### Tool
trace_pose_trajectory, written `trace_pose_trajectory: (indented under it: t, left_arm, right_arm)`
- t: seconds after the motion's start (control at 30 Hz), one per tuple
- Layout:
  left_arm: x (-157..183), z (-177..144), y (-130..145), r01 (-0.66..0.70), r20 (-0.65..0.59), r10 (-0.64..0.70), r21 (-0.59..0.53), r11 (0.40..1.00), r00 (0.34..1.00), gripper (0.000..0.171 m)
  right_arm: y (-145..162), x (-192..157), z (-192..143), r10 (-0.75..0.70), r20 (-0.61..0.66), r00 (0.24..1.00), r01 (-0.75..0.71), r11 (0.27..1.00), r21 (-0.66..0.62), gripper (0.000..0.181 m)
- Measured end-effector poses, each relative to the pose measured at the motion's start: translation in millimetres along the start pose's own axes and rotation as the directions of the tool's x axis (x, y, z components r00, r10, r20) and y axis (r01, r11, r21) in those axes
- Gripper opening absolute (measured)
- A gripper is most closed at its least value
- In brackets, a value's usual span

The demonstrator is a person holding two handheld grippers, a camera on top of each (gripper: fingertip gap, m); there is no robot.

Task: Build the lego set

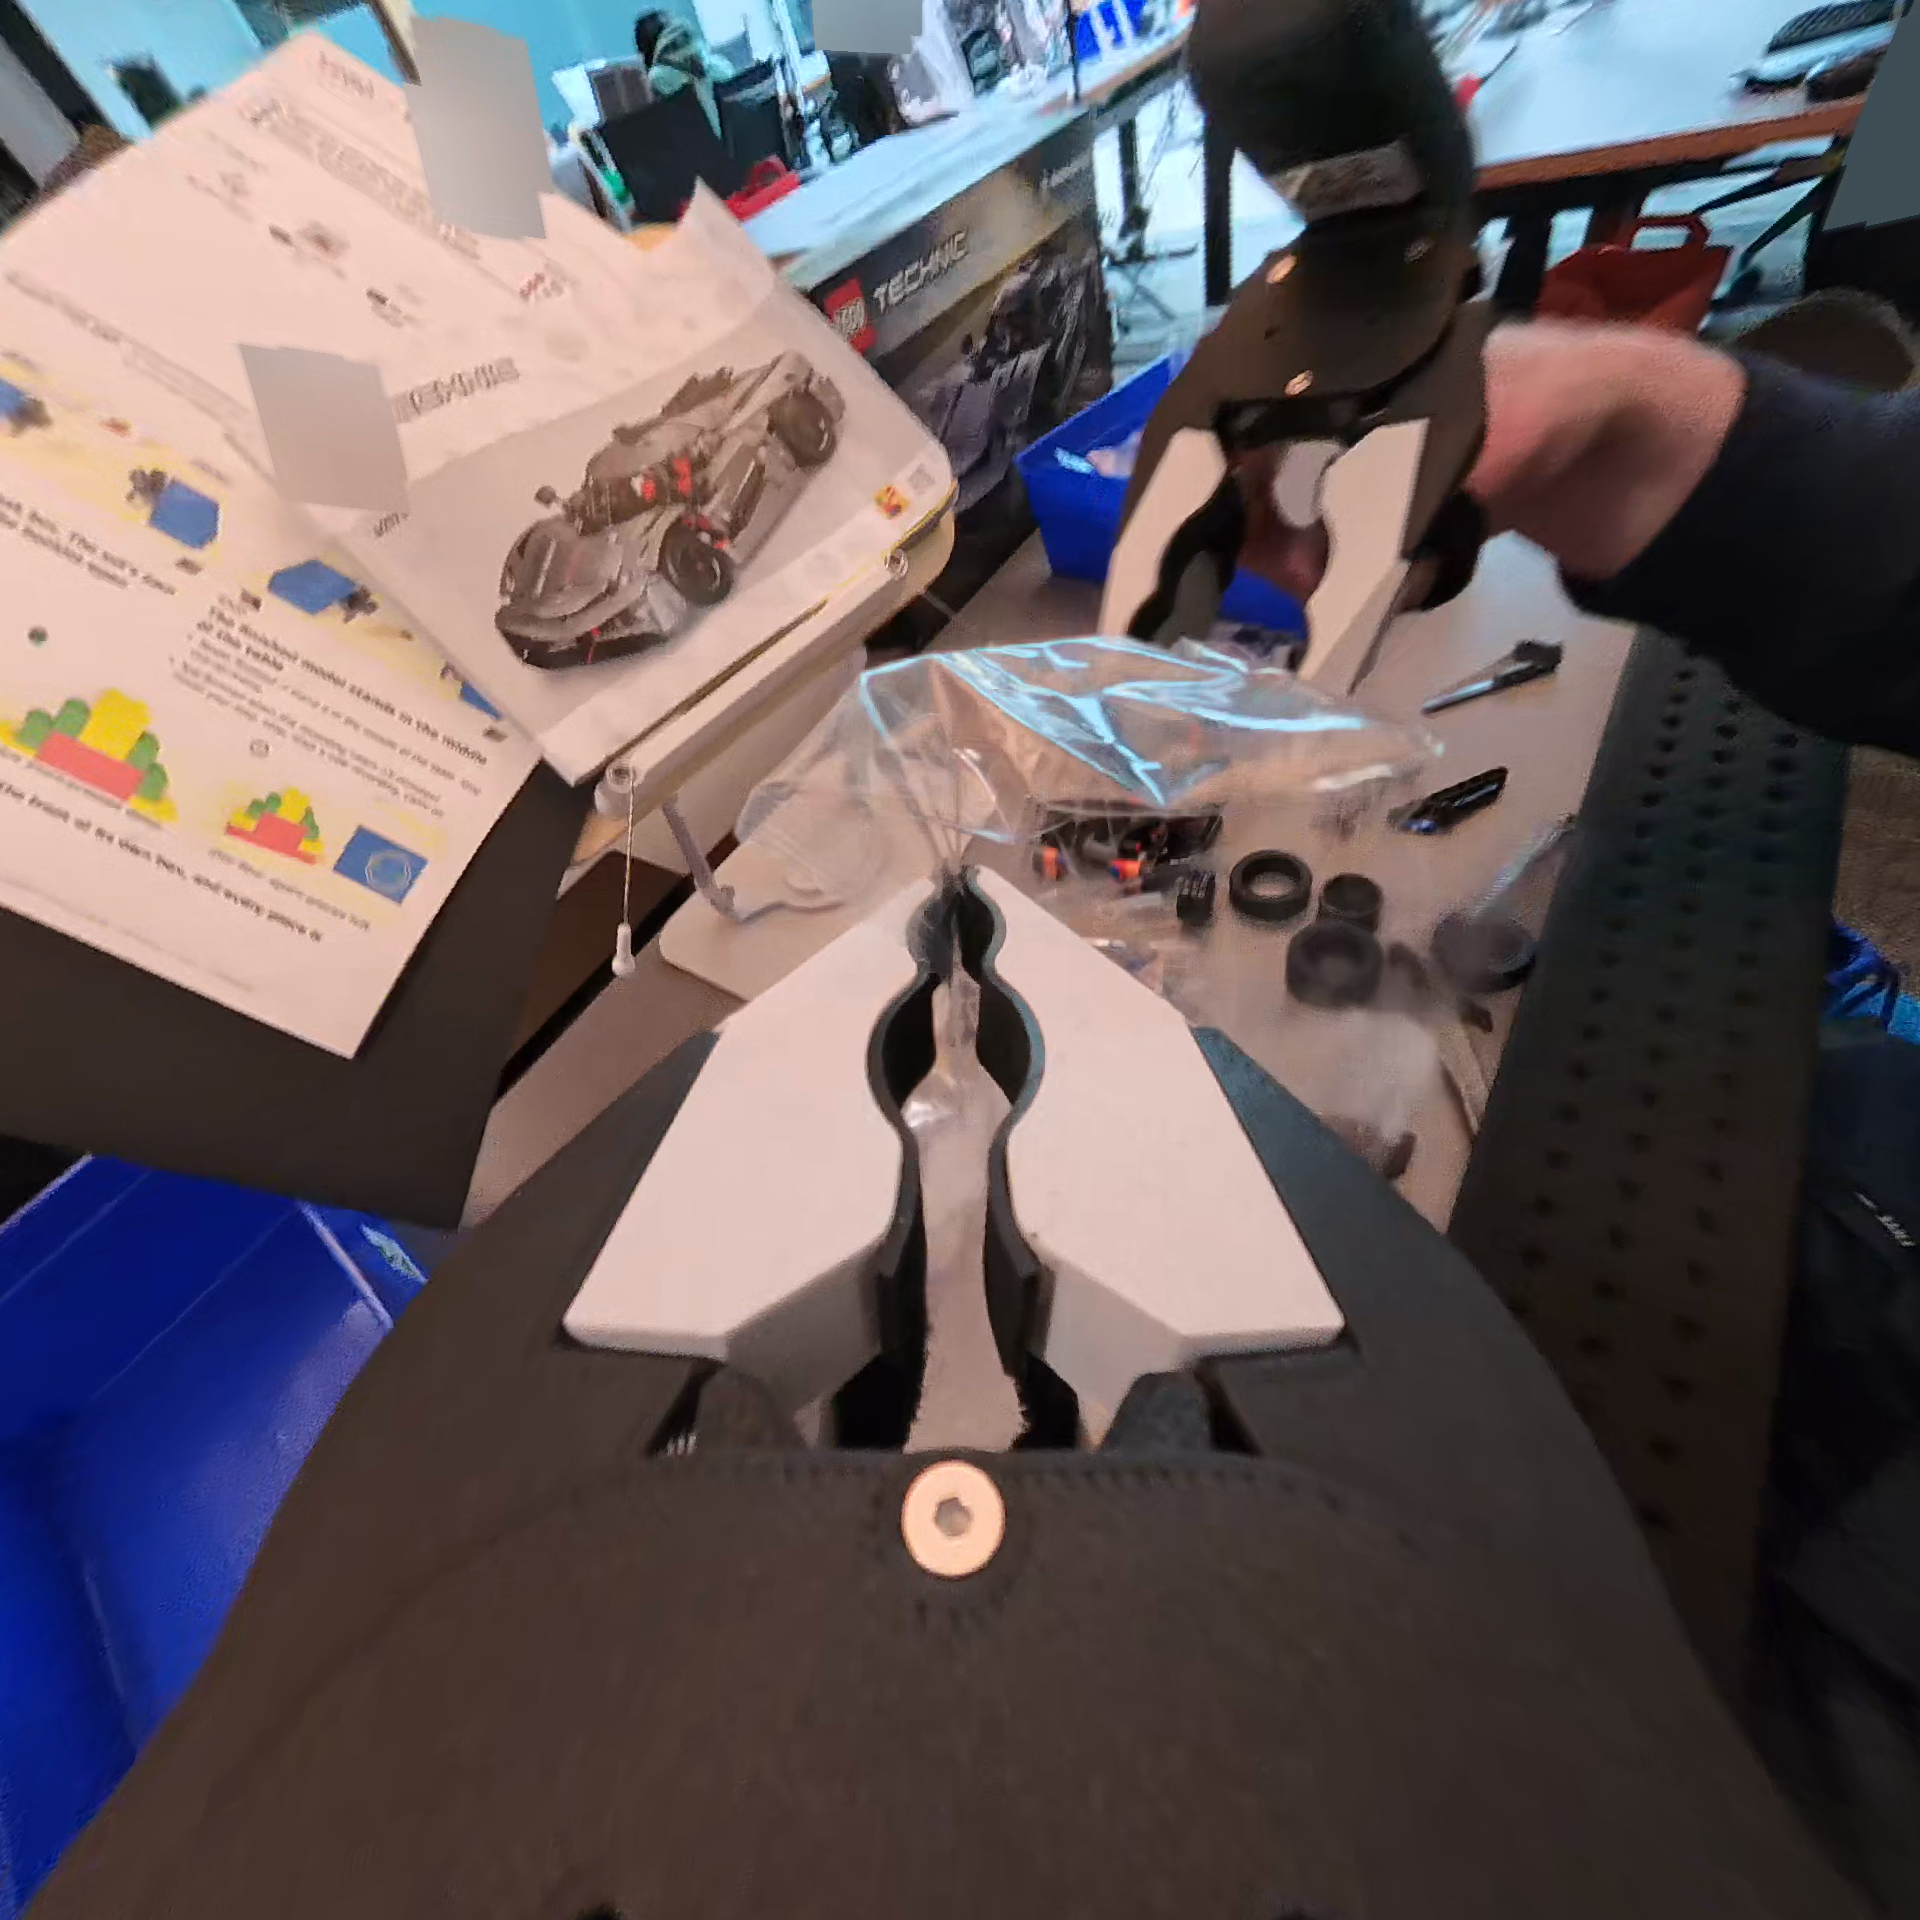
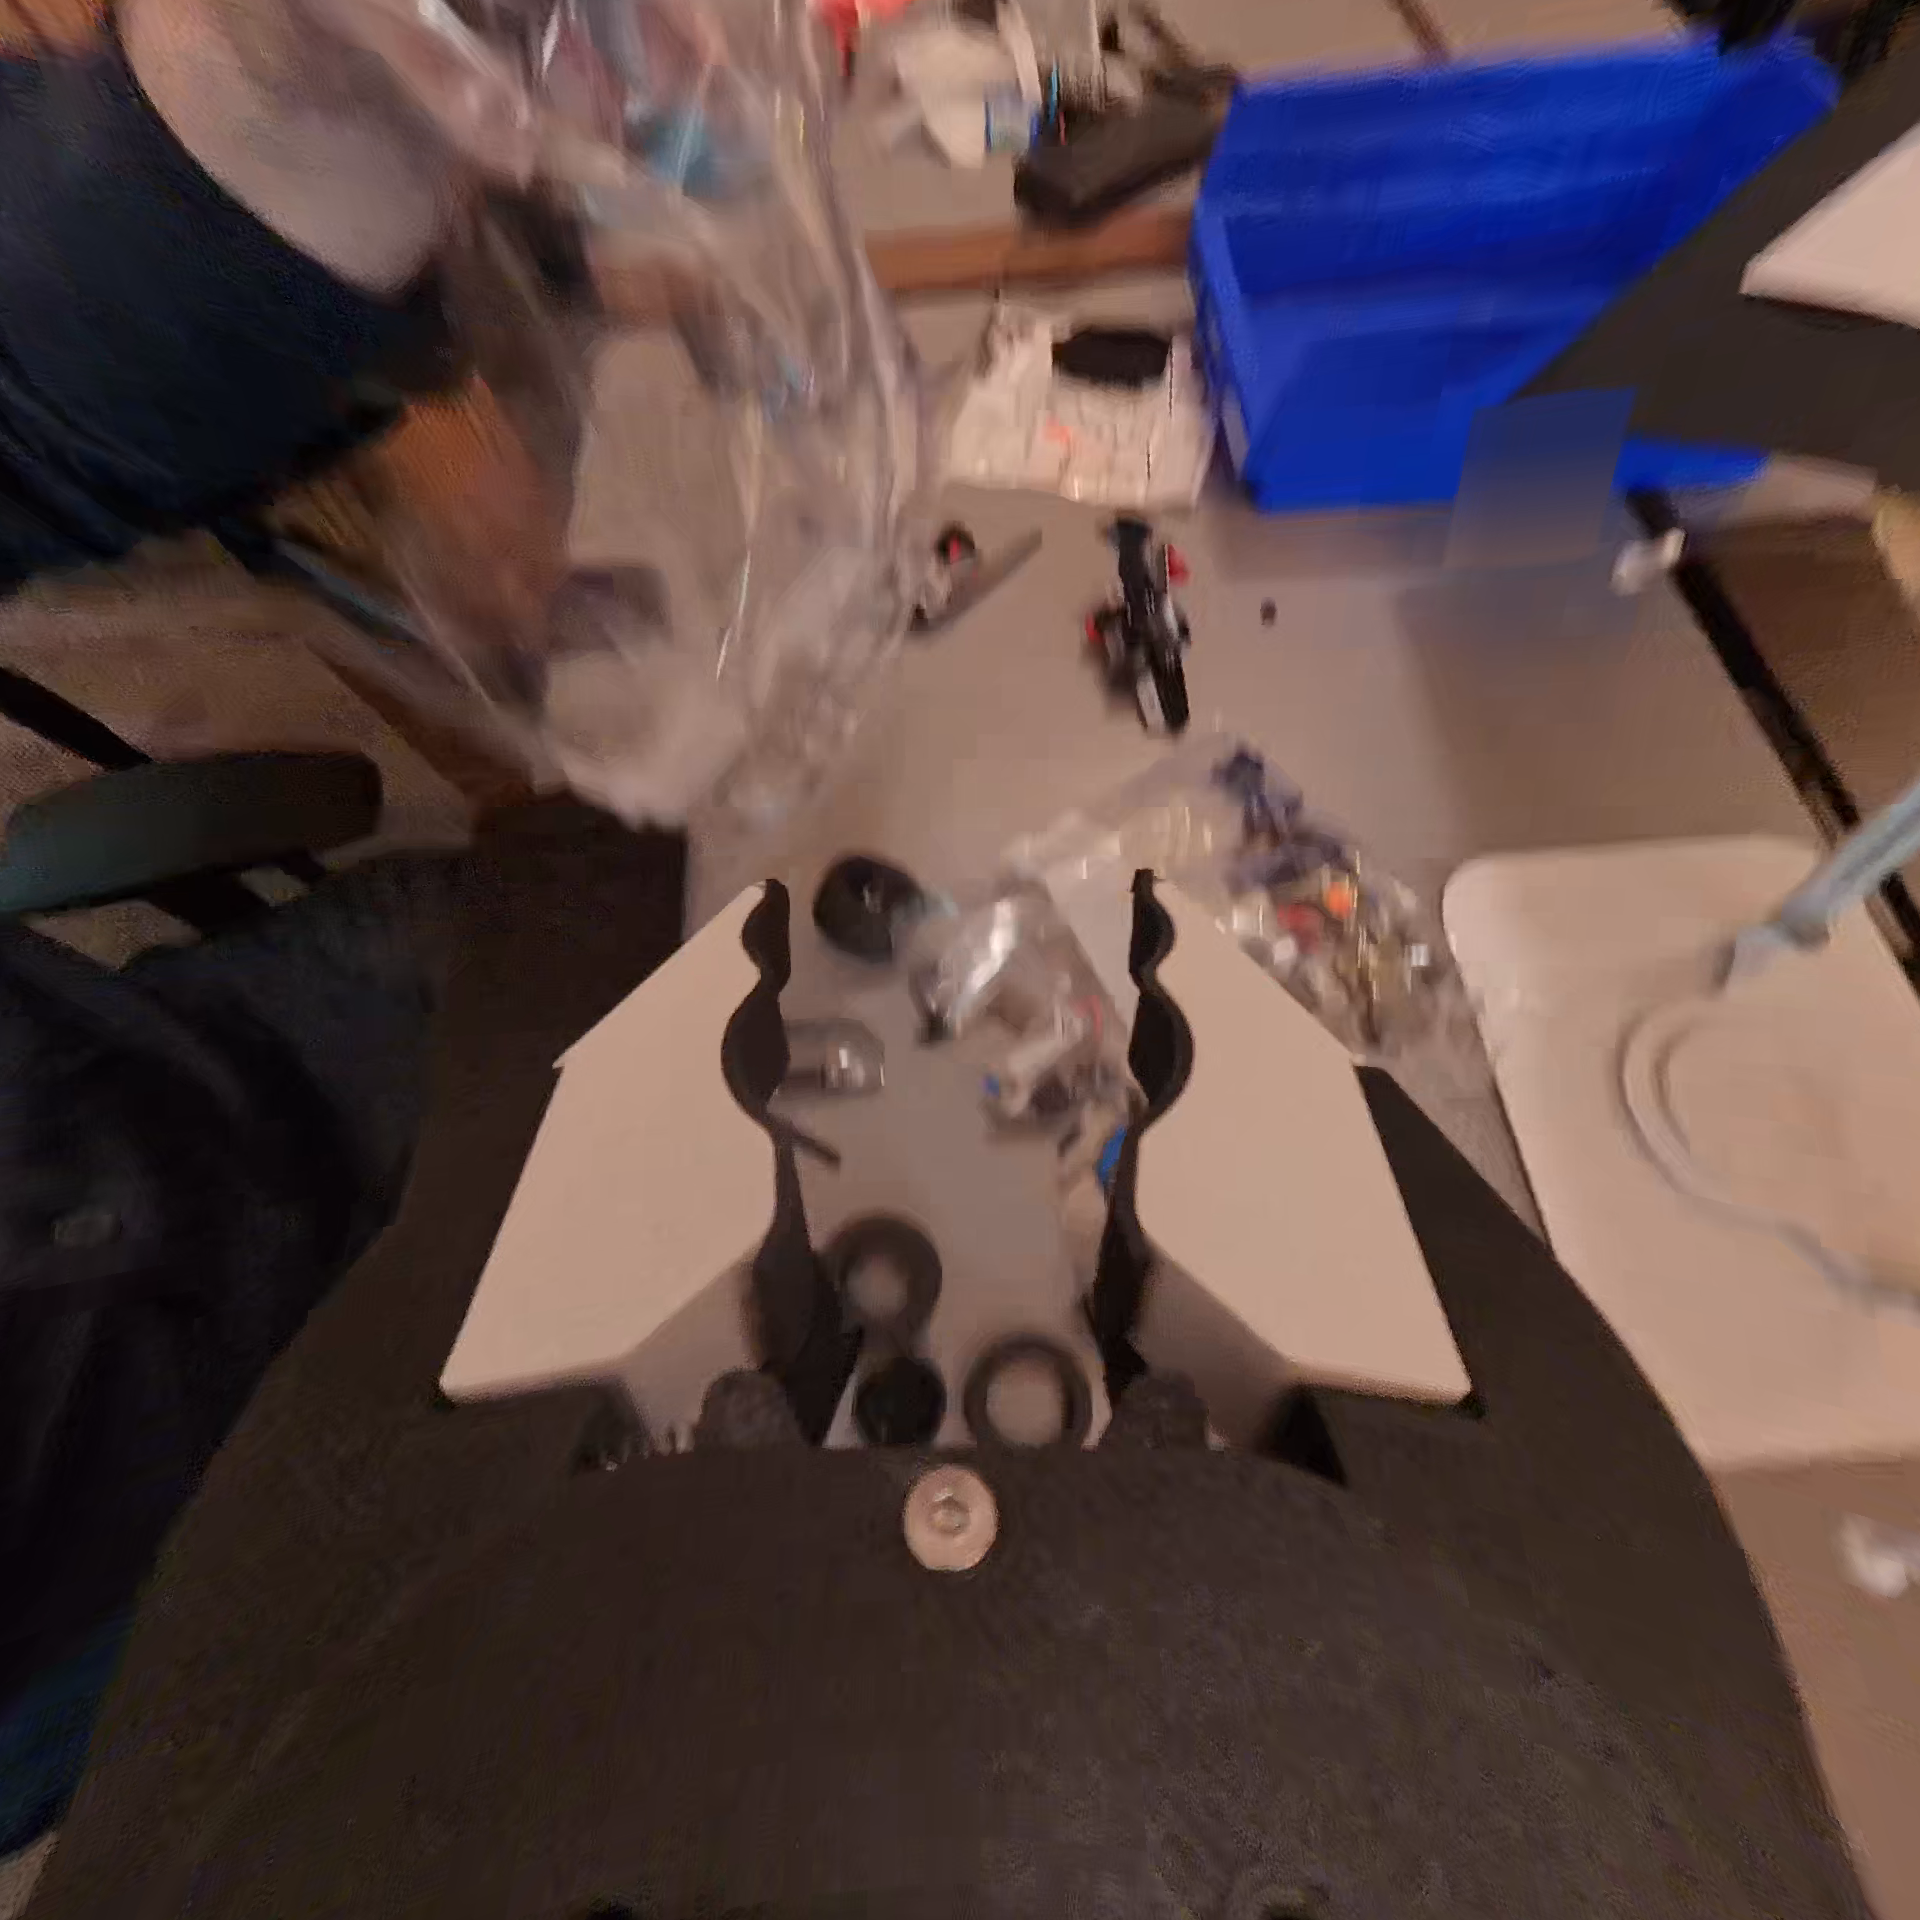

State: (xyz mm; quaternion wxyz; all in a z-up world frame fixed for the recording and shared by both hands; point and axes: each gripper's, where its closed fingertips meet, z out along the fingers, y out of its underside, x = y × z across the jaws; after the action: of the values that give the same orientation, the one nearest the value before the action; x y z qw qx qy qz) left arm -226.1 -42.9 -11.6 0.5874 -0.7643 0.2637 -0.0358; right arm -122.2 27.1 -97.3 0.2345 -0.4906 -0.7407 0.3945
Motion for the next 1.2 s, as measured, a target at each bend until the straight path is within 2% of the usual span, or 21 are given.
trace_pose_trajectory:
  t: [0.1, 0.17, 0.27, 0.33, 0.4, 0.47, 0.57, 0.63, 0.73, 0.83, 0.93, 1.03, 1.13, 1.2]
  left_arm:
    - [-2.7, -1.2, 11.6, 0.037, 0.016, -0.037, 0.009, 0.999, 0.999, 0.000]
    - [-4.1, -2.1, 18.0, 0.090, 0.005, -0.090, 0.014, 0.996, 0.996, 0.000]
    - [-10.2, -0.2, 29.2, 0.144, 0.029, -0.145, 0.004, 0.990, 0.989, 0.000]
    - [-8.8, 1.0, 30.0, 0.161, 0.023, -0.162, 0.023, 0.987, 0.987, 0.000]
    - [-8.6, 1.4, 32.1, 0.172, 0.035, -0.173, 0.016, 0.985, 0.984, 0.000]
    - [-7.6, 1.4, 32.4, 0.170, 0.047, -0.171, 0.017, 0.985, 0.984, 0.000]
    - [-7.6, 1.1, 34.8, 0.174, 0.066, -0.175, 0.010, 0.985, 0.982, 0.000]
    - [-12.2, -0.3, 38.3, 0.204, 0.093, -0.204, 0.010, 0.979, 0.975, 0.000]
    - [-12.5, -0.6, 39.0, 0.227, 0.085, -0.229, 0.026, 0.974, 0.970, 0.000]
    - [-13.5, -0.2, 41.2, 0.222, 0.095, -0.223, 0.014, 0.975, 0.970, 0.000]
    - [-13.1, 0.9, 41.8, 0.243, 0.090, -0.243, 0.011, 0.970, 0.966, 0.000]
    - [-11.2, 2.1, 42.4, 0.246, 0.088, -0.246, 0.008, 0.969, 0.965, 0.000]
    - [-10.4, 2.4, 42.9, 0.247, 0.086, -0.247, 0.007, 0.969, 0.965, 0.000]
    - [-9.8, 2.2, 44.2, 0.251, 0.081, -0.250, 0.003, 0.968, 0.965, 0.000]
  right_arm:
    - [55.3, -3.7, -0.6, -0.043, -0.064, 0.997, 0.031, 0.983, -0.182, 0.069]
    - [91.3, -13.2, 4.8, -0.047, -0.049, 0.998, 0.030, 0.952, -0.306, 0.071]
    - [130.8, -28.4, 25.9, -0.021, 0.001, 1.000, 0.019, 0.909, -0.416, 0.071]
    - [157.6, -25.1, 37.6, -0.028, -0.026, 0.999, 0.011, 0.864, -0.503, 0.070]
    - [173.9, -24.5, 46.3, -0.043, -0.035, 0.998, 0.017, 0.842, -0.539, 0.063]
    - [179.1, -27.9, 52.0, -0.044, -0.023, 0.999, 0.024, 0.842, -0.539, 0.047]
    - [168.2, -27.5, 50.4, -0.058, -0.031, 0.998, 0.036, 0.870, -0.492, 0.042]
    - [142.6, -29.9, 41.9, -0.059, -0.036, 0.998, 0.039, 0.911, -0.410, 0.041]
    - [54.7, -46.7, 22.2, -0.114, -0.026, 0.993, 0.109, 0.985, -0.133, 0.042]
    - [-43.9, -74.3, 4.3, -0.226, -0.025, 0.974, 0.227, 0.962, 0.150, 0.042]
    - [-100.3, -89.4, 16.4, -0.291, -0.014, 0.957, 0.286, 0.928, 0.241, 0.042]
    - [-114.5, -87.5, 55.7, -0.265, 0.065, 0.962, 0.245, 0.943, 0.226, 0.043]
    - [-92.8, -86.1, 94.3, -0.168, 0.196, 0.966, 0.152, 0.984, 0.095, 0.044]
    - [-75.9, -79.2, 108.7, -0.160, 0.172, 0.972, 0.166, 0.986, -0.018, 0.052]
